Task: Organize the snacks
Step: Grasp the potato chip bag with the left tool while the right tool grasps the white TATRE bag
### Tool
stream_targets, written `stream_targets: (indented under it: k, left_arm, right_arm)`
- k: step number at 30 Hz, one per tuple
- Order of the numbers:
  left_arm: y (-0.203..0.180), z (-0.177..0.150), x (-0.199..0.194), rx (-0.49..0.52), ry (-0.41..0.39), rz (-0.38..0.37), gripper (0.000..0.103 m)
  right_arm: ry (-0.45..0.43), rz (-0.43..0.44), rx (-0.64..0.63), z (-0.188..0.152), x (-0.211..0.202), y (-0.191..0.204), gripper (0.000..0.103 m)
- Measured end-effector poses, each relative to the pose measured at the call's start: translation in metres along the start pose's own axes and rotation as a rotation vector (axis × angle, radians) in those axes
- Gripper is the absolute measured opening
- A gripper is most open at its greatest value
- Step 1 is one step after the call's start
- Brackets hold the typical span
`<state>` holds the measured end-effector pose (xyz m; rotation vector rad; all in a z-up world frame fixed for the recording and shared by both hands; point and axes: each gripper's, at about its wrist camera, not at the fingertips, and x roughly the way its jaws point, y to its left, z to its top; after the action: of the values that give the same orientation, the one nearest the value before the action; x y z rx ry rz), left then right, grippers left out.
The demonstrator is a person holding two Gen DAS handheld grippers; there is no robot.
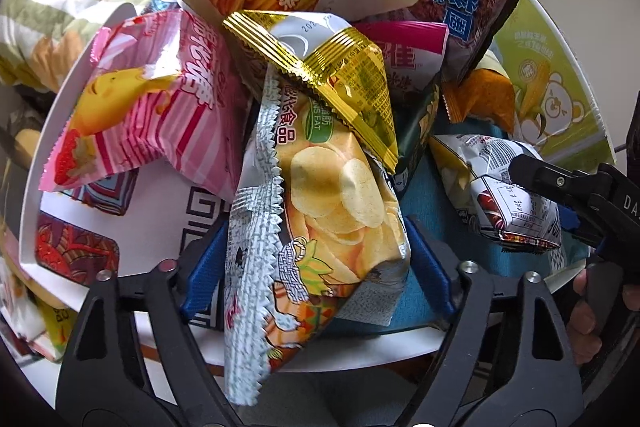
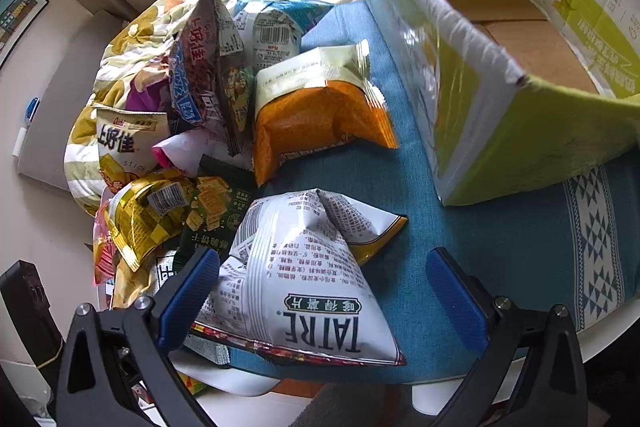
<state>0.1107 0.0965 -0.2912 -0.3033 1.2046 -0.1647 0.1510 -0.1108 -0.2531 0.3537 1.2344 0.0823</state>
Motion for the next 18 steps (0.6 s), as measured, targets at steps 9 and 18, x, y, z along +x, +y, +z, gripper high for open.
stream_targets:
  k: [9, 18]
  left_arm:
    - [0.009, 0.005, 0.000, 0.002, 0.013, -0.038, 0.065]
    - [0.000, 0.001, -0.024, 0.006, -0.019, -0.025, 0.062]
  right_arm:
    - [0.024, -0.017, 0.035, -0.004, 0.010, -0.006, 0.103]
    - [0.067, 0.057, 0.045, -0.010, 0.017, -0.018, 0.080]
